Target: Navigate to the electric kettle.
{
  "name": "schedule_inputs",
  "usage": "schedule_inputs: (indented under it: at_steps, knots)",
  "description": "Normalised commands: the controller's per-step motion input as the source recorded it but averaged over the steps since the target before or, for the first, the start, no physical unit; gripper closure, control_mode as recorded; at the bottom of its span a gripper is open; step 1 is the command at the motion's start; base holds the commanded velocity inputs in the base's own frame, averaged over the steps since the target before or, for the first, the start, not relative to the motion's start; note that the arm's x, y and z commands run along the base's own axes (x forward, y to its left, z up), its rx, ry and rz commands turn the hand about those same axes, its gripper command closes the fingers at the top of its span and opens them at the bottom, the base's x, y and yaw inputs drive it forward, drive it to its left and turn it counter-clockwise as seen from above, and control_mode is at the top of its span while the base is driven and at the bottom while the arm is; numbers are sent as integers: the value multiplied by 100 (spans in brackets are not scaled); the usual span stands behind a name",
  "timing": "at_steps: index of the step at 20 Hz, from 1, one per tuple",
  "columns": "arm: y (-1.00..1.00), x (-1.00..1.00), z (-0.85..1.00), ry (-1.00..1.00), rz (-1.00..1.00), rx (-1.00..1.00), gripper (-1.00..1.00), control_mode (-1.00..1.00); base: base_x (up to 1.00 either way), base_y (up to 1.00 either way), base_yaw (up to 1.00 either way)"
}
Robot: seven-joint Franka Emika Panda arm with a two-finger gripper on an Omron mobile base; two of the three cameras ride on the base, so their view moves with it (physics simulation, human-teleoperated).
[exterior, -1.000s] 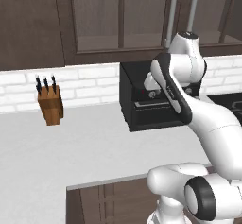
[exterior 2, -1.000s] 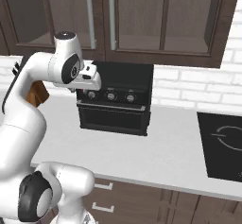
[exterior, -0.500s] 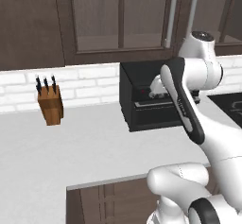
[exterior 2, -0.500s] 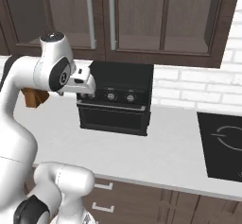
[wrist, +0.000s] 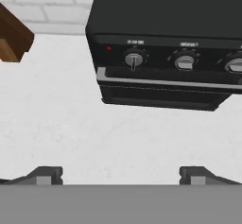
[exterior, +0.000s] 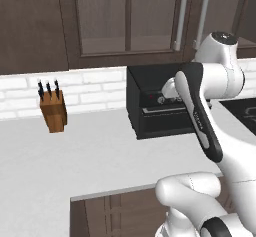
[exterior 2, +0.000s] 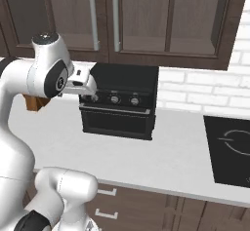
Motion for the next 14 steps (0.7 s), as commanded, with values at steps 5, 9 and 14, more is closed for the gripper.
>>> schedule_inputs:
  at_steps: [5,9,14]
  knots:
    - [0,0,0,0,0,0,-100,100,-27,-37,-8]
    - [0,0,0,0,0,0,-100,100,-83,-98,-30]
    - [0,0,0,0,0,0,-100,100,-74,-93,-46]
